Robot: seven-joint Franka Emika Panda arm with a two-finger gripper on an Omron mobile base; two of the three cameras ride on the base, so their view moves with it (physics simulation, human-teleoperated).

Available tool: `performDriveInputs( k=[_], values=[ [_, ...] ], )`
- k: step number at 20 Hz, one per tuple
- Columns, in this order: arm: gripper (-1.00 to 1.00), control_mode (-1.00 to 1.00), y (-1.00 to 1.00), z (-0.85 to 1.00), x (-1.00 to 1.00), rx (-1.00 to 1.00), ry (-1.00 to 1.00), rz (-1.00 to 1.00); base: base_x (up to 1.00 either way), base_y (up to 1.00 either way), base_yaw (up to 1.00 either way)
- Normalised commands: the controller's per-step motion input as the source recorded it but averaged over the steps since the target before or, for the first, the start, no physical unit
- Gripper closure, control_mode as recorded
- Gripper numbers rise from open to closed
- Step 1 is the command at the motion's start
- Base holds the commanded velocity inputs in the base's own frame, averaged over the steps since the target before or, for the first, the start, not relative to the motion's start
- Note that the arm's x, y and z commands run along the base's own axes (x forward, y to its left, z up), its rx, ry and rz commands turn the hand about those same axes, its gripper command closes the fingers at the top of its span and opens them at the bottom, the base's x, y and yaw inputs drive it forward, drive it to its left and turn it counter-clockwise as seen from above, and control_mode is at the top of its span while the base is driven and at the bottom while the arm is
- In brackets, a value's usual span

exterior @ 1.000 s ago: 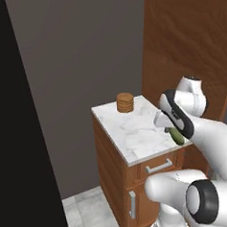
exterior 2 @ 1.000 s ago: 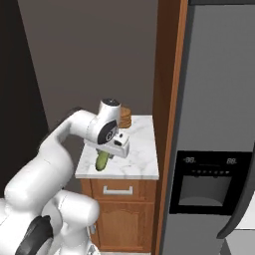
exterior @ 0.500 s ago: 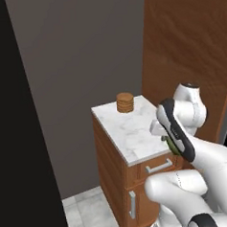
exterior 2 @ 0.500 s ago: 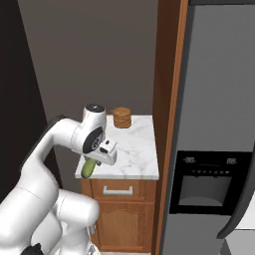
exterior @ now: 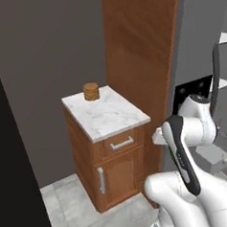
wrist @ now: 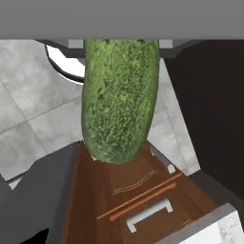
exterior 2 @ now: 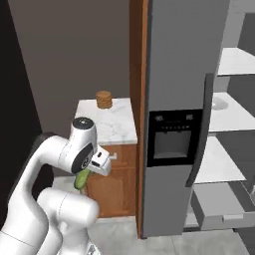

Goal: Place the lemon wedge and cucumber inside the fridge drawer. Close the drawer after placing the vegetables.

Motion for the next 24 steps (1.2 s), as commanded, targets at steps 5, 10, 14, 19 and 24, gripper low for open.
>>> performDriveInputs(
  k=[5, 10, 14, 19, 24],
  values=[
    [1.00, 1.00, 0.00, 0.00, 0.00, 0.00, 0.00, 0.00, -0.36, -0.52, -0.66],
    [1.00, 1.00, 0.00, 0.00, 0.00, 0.00, 0.00, 0.00, 0.11, -0.18, -0.80],
    [1.00, 1.00, 0.00, 0.00, 0.00, 0.00, 0.00, 0.00, 0.14, -0.43, -0.60],
    [1.00, 1.00, 0.00, 0.00, 0.00, 0.00, 0.00, 0.00, 0.18, -0.23, -0.20],
    [1.00, 1.00, 0.00, 0.00, 0.00, 0.00, 0.00, 0.00, 0.80, -0.22, -0.01]
  ],
)
